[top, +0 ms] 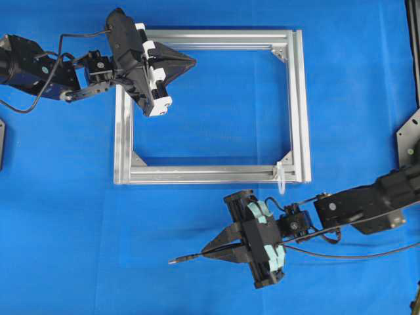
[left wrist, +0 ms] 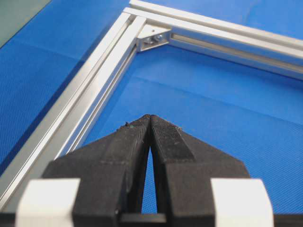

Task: Insert the wire through the string loop located on the right side.
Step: 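Close the right gripper on the cable near the USB plug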

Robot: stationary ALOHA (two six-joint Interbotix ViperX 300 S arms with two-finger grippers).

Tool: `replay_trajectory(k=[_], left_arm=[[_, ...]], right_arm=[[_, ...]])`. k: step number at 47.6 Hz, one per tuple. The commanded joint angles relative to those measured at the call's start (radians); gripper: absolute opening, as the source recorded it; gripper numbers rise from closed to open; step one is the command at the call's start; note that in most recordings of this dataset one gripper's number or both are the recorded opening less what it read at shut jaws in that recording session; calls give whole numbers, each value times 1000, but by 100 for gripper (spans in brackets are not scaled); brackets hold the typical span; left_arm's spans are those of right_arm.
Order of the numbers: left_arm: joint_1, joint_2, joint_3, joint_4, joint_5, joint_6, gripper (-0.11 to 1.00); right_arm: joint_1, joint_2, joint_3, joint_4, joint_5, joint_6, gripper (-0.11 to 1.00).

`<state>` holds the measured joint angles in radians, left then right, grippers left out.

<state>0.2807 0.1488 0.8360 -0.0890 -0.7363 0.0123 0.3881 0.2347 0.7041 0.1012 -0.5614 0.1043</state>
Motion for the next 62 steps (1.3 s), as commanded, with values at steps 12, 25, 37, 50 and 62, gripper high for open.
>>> replay_trajectory(k=[12, 25, 37, 50, 62], left_arm=[[3, -34, -14, 3, -5, 0, 0], [3, -34, -14, 3, -5, 0, 0], [3, -34, -14, 3, -5, 0, 0], [3, -34, -12, 2, -5, 0, 0], [3, -34, -12, 3, -5, 0, 0]], right_arm=[[-5, -71, -20, 0, 49, -3, -4], [-6, -71, -20, 0, 51, -3, -4], [-5, -71, -20, -3, 51, -3, -4], [-6, -71, -20, -3, 52, -3, -4], [-6, -71, -20, -3, 52, -3, -4]])
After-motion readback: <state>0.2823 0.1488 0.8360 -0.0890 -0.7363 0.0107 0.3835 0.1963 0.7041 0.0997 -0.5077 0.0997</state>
